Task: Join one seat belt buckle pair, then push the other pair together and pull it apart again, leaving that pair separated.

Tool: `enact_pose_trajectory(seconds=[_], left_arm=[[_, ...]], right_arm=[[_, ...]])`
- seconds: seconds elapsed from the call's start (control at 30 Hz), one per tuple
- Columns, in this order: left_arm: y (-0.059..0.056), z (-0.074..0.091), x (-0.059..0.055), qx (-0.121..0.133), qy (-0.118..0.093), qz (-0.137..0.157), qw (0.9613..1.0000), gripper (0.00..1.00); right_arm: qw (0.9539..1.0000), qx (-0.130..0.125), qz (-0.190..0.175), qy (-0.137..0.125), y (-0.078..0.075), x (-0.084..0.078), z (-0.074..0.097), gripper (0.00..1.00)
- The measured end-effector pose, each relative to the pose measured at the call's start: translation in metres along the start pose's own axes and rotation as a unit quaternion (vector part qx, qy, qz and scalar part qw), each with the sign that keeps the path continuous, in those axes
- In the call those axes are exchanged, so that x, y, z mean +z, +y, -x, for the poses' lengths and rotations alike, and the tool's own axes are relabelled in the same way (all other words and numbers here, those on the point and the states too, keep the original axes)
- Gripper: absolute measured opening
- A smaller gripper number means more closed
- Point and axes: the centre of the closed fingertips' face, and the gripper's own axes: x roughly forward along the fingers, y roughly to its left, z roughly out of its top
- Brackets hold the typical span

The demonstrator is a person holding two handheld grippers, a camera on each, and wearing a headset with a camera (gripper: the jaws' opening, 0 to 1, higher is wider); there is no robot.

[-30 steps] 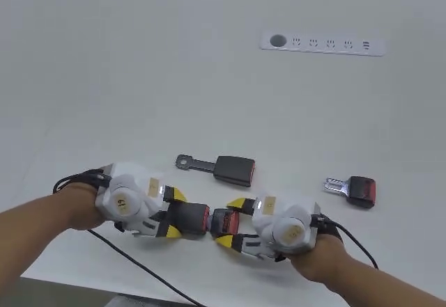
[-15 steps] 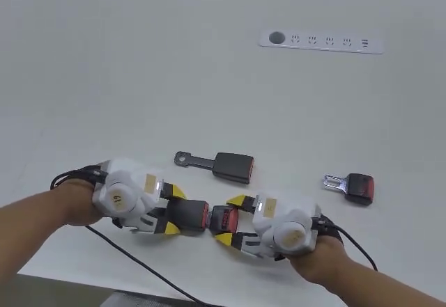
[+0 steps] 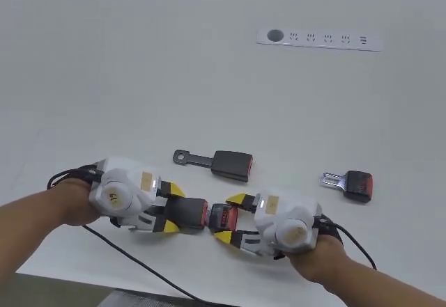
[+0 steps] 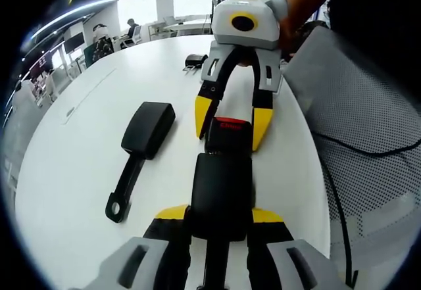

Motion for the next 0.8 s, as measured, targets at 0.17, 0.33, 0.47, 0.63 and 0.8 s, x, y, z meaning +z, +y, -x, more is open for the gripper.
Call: enact_pose_trajectory(seconds=[0.17,0.33,0.47,0.63,0.8], left_arm=[[-0.001,-0.001,0.001,0.001,0.004,-0.004,1.0,0.34],[-0.001,-0.002,0.003,-0.004,0.009,-0.012,0.9999,0.35],[-0.002,-0.004,0.005,-0.002,0.032,-0.029,0.9991,0.37],[0.006,0.01,0.033,0.039,0.0,-0.033,0.9987,0.68],[0.017,0.026,0.062,0.064,-0.041,-0.026,0.9968,0.76]], right_arm=[[1.0,0.003,-0.001,0.002,0.0,0.0,0.0,0.35],[0.9997,0.011,0.015,0.015,0.001,0.0,0.0,0.37],[0.9984,0.006,0.04,0.04,0.003,-0.003,0.002,0.49],[0.9991,-0.011,-0.039,-0.013,-0.005,0.017,0.029,0.81],[0.9955,-0.051,-0.072,-0.034,-0.025,0.01,0.074,0.87]])
